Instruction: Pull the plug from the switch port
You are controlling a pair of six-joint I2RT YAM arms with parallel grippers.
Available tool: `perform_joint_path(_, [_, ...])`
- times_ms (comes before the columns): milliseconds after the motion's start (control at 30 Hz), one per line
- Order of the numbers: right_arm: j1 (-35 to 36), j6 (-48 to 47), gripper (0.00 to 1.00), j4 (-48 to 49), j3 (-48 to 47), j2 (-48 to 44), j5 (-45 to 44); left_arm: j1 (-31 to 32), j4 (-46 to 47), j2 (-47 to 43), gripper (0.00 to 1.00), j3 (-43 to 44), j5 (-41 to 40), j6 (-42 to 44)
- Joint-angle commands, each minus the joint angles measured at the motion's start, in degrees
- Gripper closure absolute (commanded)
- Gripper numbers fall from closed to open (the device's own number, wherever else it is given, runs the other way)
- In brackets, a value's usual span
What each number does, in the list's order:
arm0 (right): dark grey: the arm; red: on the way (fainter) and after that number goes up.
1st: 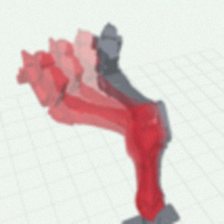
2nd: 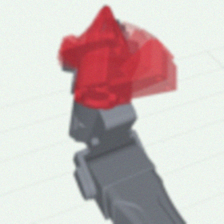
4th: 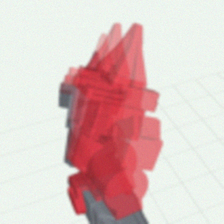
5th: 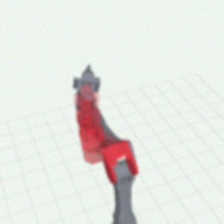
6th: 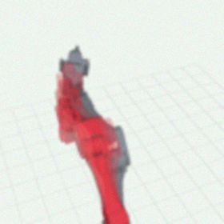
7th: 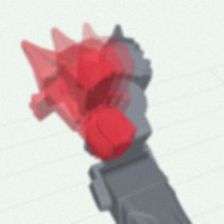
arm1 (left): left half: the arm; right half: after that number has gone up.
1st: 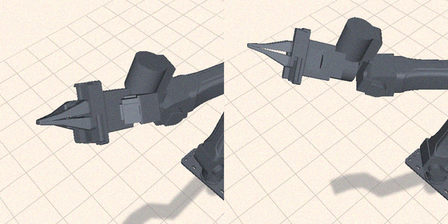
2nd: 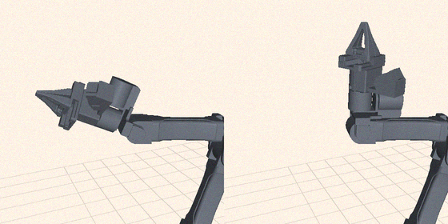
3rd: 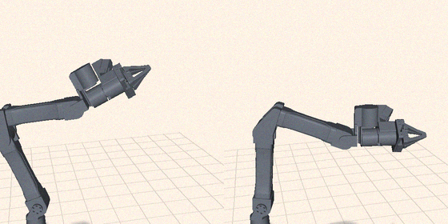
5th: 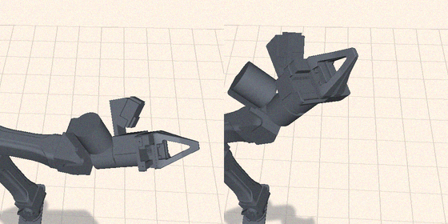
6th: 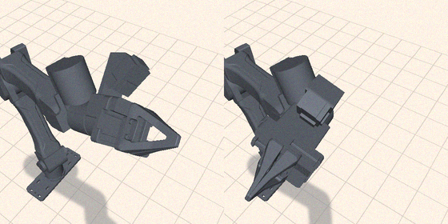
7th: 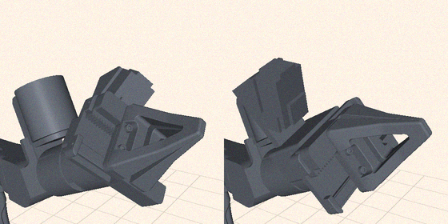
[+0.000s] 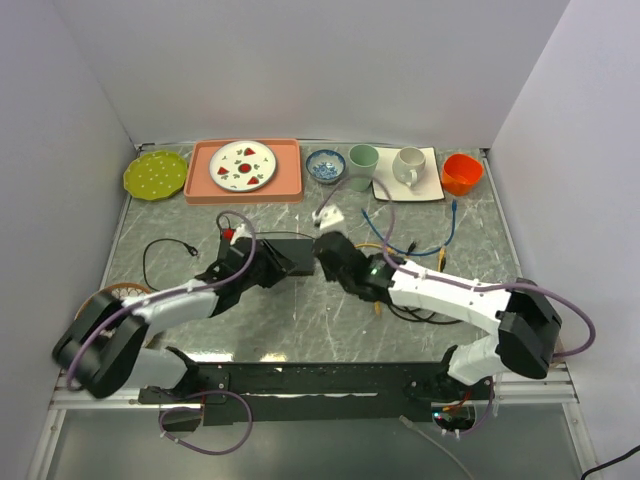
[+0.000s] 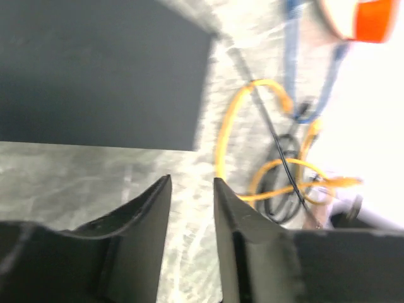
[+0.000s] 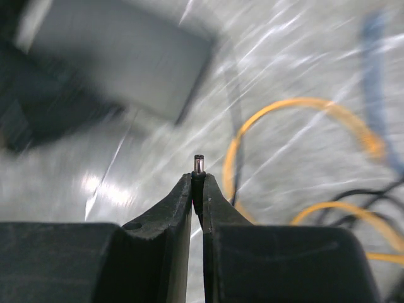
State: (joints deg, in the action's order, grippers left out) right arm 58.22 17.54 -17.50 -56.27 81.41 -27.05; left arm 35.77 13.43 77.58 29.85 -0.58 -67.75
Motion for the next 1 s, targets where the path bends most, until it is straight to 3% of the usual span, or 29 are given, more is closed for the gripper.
perform_joint_path(0, [-5.2,0.4,1.00,-2.7,-7.2,-2.2,-8.0,0.8,-2.3,-9.1,0.57,-1.2,-4.2,4.4])
perform_joint_path(133, [-8.4,-1.0,1.00,3.6,-11.0,-2.3,-1.3,0.8,-8.4,-16.6,0.48,-1.5,-9.4,3.9])
perform_joint_path(367, [-11.4,-1.0,1.00,9.1,-22.1,7.8,6.1,0.8,-12.1,-23.4,0.49,-3.3,-13.5,4.6])
perform_joint_path(467, [-12.8,0.1,1.00,17.3,-22.4,10.1,9.1,0.8,-11.4,-24.4,0.49,-3.7,-12.7,6.2])
perform_joint_path(600, [-14.4,5.2,1.00,23.3,-24.8,14.8,20.8,0.8,-10.3,-29.2,0.49,-5.7,-13.3,5.9])
perform_joint_path(700, [-14.4,7.7,1.00,23.4,-31.5,20.3,34.2,0.8,-11.5,-35.5,0.49,-7.5,-15.4,4.9])
perform_joint_path(733, [-14.4,8.3,1.00,22.6,-33.2,21.9,41.4,0.8,-13.2,-37.0,0.49,-7.8,-18.2,4.4])
perform_joint_path(867, [-13.3,11.2,1.00,18.4,-40.8,30.6,55.3,0.8,-29.4,-43.3,0.53,-5.9,-27.4,-1.0])
perform_joint_path(967, [-11.6,11.6,1.00,15.8,-44.9,36.2,61.3,0.8,-35.6,-47.4,0.54,-4.1,-31.9,-4.4])
